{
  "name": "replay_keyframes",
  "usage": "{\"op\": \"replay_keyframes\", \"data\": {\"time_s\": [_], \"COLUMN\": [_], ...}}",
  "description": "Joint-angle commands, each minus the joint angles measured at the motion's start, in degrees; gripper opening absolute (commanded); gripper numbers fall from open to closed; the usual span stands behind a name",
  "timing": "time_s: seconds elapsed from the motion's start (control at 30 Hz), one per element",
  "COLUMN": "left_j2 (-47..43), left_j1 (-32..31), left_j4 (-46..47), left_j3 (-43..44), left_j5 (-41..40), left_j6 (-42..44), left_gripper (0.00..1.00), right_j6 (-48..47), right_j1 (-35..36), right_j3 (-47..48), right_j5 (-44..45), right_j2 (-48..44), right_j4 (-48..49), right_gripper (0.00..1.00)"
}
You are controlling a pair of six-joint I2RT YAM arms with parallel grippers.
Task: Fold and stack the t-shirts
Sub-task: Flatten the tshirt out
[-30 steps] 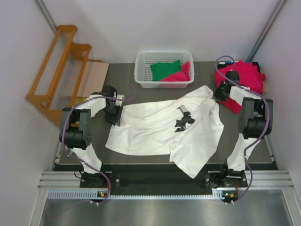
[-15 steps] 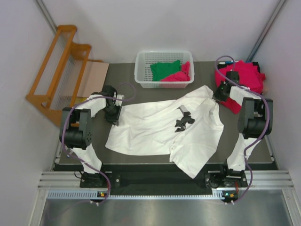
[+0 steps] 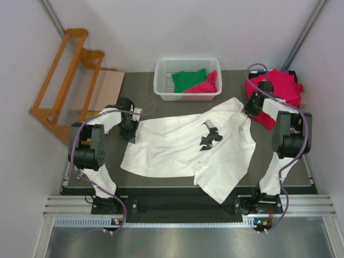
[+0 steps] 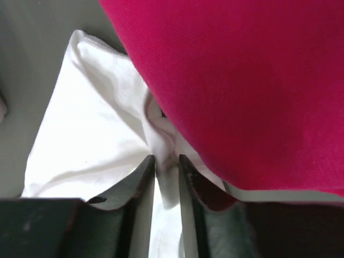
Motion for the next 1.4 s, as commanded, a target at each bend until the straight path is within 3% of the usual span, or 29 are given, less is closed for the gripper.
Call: {"op": "replay_keyframes", "data": {"time_s": [0.0,0.03,0.1,0.2,0.33,0.6,0.7,0.83,1.37], "left_j2": [0.2,0.1,0.1,0.0,-0.1,-0.1,-0.3,-0.2,-0.3], "left_j1": [0.1,0.1,0.1,0.1,0.1,0.0,0.1,0.1,0.5], "left_j4": [0.0,0.1,0.0,0.1,0.2,0.4,0.5,1.0,0.8], "left_j3": [1.5,1.5,1.5,1.5,1.4,0.8,0.6,0.2,0.1], "left_j5": [-0.7,-0.7,-0.8,-0.8,-0.8,-1.5,-1.3,-1.5,-1.4], "left_j6": [0.6,0.5,0.6,0.6,0.4,0.7,0.7,0.8,1.0], "left_gripper": [0.00,0.00,0.00,0.00,0.00,0.00,0.00,0.00,0.00], "right_j6": [-1.6,-1.6,-1.7,-1.8,-1.1,-1.6,-1.1,-1.0,-1.6], "right_j1": [0.6,0.7,0.7,1.5,3.4,11.1,12.0,11.8,10.2], "right_j3": [2.1,2.3,3.5,5.4,7.1,8.3,6.5,4.3,1.6], "right_j5": [1.9,2.5,2.6,1.6,-1.8,-1.3,-0.8,-0.2,1.3], "right_j2": [-1.6,-2.0,-2.4,-2.0,-0.6,0.0,-0.7,-0.9,-3.8], "right_j4": [0.1,0.0,-0.3,-0.7,-1.0,-2.2,-2.0,-1.4,-2.3], "right_gripper": [0.30,0.36,0.57,0.64,0.55,0.54,0.48,0.43,0.41]}}
